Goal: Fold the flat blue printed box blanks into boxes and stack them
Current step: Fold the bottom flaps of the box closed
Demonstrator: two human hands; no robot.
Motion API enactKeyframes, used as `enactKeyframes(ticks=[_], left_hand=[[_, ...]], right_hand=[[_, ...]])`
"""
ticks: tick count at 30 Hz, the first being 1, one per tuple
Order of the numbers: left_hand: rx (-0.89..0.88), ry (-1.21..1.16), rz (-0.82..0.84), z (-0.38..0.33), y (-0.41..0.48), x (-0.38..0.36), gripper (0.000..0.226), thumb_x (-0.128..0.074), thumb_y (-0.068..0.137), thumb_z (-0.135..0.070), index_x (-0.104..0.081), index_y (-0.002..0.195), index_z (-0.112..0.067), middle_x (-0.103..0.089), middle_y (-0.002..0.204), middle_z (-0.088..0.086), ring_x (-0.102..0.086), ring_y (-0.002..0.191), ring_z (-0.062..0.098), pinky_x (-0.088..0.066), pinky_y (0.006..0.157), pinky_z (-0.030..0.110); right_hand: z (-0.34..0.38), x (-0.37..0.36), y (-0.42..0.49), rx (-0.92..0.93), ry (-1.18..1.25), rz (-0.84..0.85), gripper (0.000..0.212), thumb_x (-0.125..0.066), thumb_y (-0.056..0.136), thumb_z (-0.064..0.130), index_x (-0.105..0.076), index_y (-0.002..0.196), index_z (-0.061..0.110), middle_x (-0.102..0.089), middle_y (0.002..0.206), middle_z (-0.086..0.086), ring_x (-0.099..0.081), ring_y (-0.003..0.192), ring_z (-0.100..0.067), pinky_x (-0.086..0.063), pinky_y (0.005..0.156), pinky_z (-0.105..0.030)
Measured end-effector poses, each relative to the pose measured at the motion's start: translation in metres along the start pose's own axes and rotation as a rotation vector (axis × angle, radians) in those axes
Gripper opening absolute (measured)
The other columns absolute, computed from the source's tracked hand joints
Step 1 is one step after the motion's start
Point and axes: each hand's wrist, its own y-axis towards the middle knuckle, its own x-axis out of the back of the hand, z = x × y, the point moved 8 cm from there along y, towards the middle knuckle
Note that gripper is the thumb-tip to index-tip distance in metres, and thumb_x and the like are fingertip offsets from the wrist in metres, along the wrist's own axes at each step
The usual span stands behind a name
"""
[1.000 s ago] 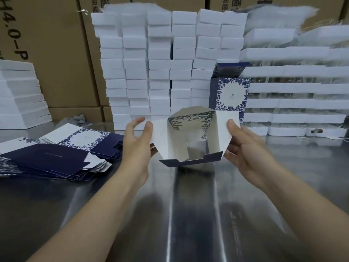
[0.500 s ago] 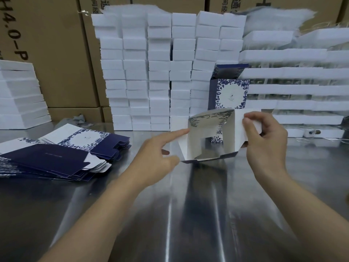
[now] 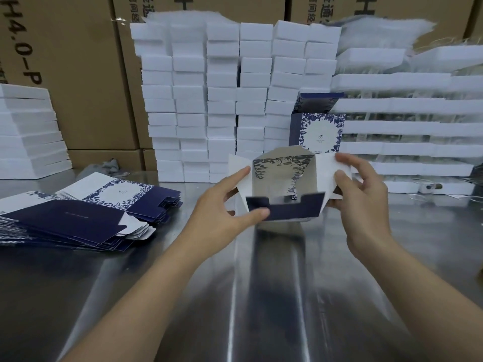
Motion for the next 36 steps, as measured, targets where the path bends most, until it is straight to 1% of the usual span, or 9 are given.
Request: enactKeyframes(ticks=[2,6,9,12,14,17,23,31,36], left_hand=[[0.000,-0.055,-0.138,0.000,0.001,0.010,0.076,-0.089,0.084,-0.036,-0.053,0.151,-0.046,-0.059,0.140,-0.031,-0.055,0.123,-0.012,-0.050,0.091,0.008],[0.044,-0.148,-0.288,0.006,0.001,0.021,0.070,-0.088,0.086,-0.030,-0.057,0.147,-0.042,-0.065,0.143,-0.015,-0.063,0.129,0.016,-0.056,0.106,0.043],[0.051,-0.209,-0.328,0.008,0.001,0.023,0.070,-0.090,0.085,-0.027,-0.057,0.146,-0.041,-0.063,0.146,-0.011,-0.062,0.130,0.023,-0.056,0.105,0.049],[0.040,-0.223,-0.357,0.008,0.000,0.023,0.068,-0.090,0.085,-0.024,-0.059,0.143,-0.042,-0.063,0.145,-0.016,-0.063,0.130,0.021,-0.056,0.106,0.046],[0.024,-0.190,-0.379,0.007,-0.001,0.023,0.065,-0.087,0.088,-0.021,-0.060,0.142,-0.042,-0.062,0.145,-0.019,-0.064,0.128,0.016,-0.055,0.109,0.041],[-0.030,-0.097,-0.388,0.002,-0.003,0.019,0.063,-0.083,0.091,-0.016,-0.059,0.144,-0.039,-0.061,0.144,-0.021,-0.063,0.125,0.012,-0.053,0.109,0.038],[-0.082,-0.048,-0.378,-0.003,-0.005,0.014,0.062,-0.079,0.094,-0.014,-0.055,0.143,-0.043,-0.058,0.144,-0.024,-0.064,0.122,0.012,-0.057,0.101,0.037],[-0.122,-0.073,-0.457,-0.010,-0.013,0.008,0.104,-0.085,0.086,-0.015,-0.021,0.154,-0.062,-0.038,0.149,-0.034,-0.034,0.122,-0.033,-0.036,0.088,-0.006],[0.404,-0.302,-0.392,0.027,-0.018,-0.009,0.095,-0.090,0.082,-0.040,-0.023,0.148,-0.053,-0.063,0.116,-0.009,-0.071,0.095,0.006,-0.057,0.080,0.030]], right_hand=[[0.009,-0.009,-0.008,0.070,0.003,0.060,0.037,-0.053,0.110,0.023,-0.052,0.143,0.039,-0.078,0.089,0.020,-0.073,0.075,-0.005,-0.061,0.065,-0.025],[0.001,-0.035,-0.021,-0.021,-0.071,0.299,0.065,-0.056,0.096,0.066,-0.041,0.154,0.041,-0.072,0.105,0.034,-0.069,0.104,0.005,-0.055,0.092,-0.026],[-0.012,-0.052,-0.036,-0.087,-0.184,0.462,0.049,-0.068,0.089,0.068,-0.061,0.128,0.039,-0.073,0.115,0.028,-0.067,0.106,0.010,-0.051,0.082,-0.012],[-0.036,-0.051,-0.045,-0.285,-0.251,0.399,0.042,-0.069,0.085,0.069,-0.067,0.115,0.040,-0.075,0.109,0.023,-0.071,0.103,0.000,-0.061,0.090,-0.033],[-0.054,-0.047,-0.053,-0.522,-0.281,0.361,0.050,-0.068,0.081,0.075,-0.069,0.110,0.034,-0.076,0.109,0.008,-0.075,0.098,-0.018,-0.064,0.090,-0.043],[-0.065,-0.048,-0.065,-0.771,-0.300,0.426,0.085,-0.061,0.074,0.087,-0.072,0.102,0.008,-0.079,0.093,-0.012,-0.077,0.076,-0.023,-0.061,0.063,-0.031],[-0.060,-0.058,-0.068,-0.813,-0.031,0.430,0.060,-0.062,0.092,0.068,-0.063,0.062,0.016,-0.052,0.054,0.000,-0.046,0.044,-0.011,-0.030,0.045,-0.022],[-0.051,-0.051,-0.061,-0.660,-0.079,0.215,0.046,-0.053,0.107,0.035,-0.053,0.066,0.016,-0.041,0.048,0.006,-0.033,0.038,-0.008,-0.025,0.042,-0.020],[-0.047,-0.046,-0.056,-0.602,-0.039,0.130,0.036,-0.051,0.106,0.028,-0.049,0.072,0.016,-0.041,0.046,0.008,-0.030,0.037,-0.008,-0.024,0.038,-0.019]])
